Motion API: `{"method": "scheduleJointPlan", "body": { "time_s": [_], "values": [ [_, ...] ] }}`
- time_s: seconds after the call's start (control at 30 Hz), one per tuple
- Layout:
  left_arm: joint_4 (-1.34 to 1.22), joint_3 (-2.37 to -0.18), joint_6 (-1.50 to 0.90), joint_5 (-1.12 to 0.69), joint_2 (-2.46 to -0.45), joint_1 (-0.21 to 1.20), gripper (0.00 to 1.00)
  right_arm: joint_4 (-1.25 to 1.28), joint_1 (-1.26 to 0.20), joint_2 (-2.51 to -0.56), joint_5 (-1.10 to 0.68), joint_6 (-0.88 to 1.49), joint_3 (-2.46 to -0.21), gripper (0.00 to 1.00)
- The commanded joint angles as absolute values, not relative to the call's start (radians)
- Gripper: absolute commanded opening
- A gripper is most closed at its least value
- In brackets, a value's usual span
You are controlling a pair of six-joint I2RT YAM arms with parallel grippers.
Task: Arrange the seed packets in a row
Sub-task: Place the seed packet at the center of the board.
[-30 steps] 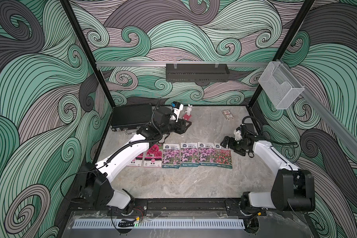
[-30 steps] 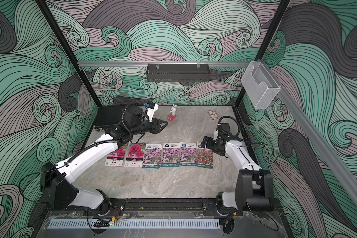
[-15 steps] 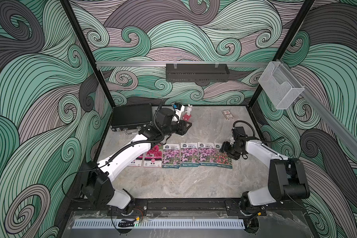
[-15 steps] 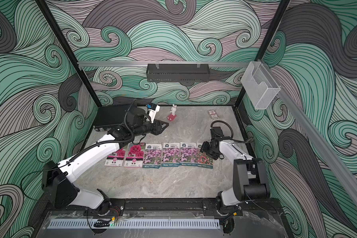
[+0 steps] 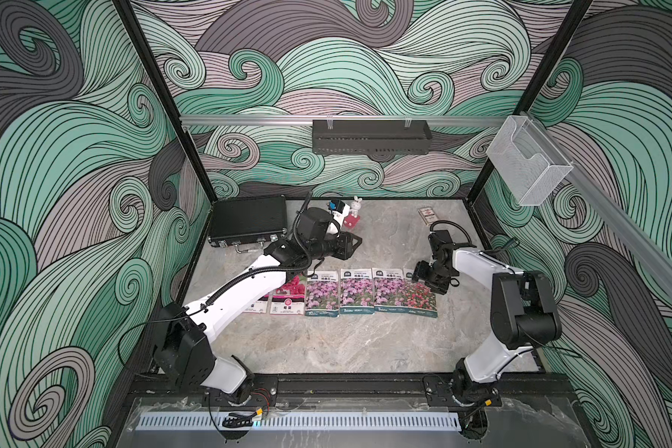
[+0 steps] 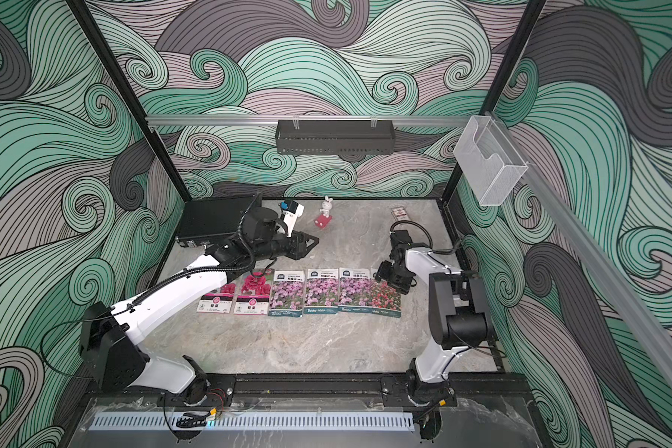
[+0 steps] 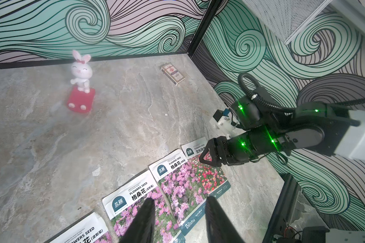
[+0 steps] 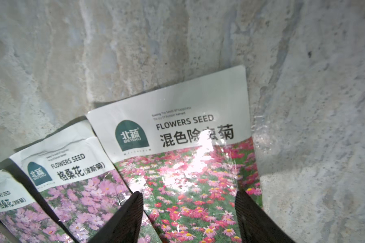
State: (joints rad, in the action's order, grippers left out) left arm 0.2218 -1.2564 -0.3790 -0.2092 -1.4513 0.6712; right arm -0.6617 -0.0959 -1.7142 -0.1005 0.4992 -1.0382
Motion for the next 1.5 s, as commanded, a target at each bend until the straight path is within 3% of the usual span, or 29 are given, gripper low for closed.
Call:
{"method": "scheduleJointPlan", "body": {
  "time_s": [0.0, 0.53, 1.47],
  "values": [
    [0.235, -1.258, -0.391, -0.195, -1.430, 0.681, 0.40, -0.734, -0.105, -1.747, -0.050, 0.468, -1.063, 0.71],
    [0.232, -1.255, -0.388, -0.199, -1.435, 0.689, 0.40, -0.833, -0.127, -1.883, 0.051, 0.350, -1.173, 0.73],
    [0.236, -1.269, -0.382, -0.224, -1.465, 0.692, 0.40, -0.848, -0.097, -1.923, 0.077, 0.235, -1.250, 0.72]
  ]
}}
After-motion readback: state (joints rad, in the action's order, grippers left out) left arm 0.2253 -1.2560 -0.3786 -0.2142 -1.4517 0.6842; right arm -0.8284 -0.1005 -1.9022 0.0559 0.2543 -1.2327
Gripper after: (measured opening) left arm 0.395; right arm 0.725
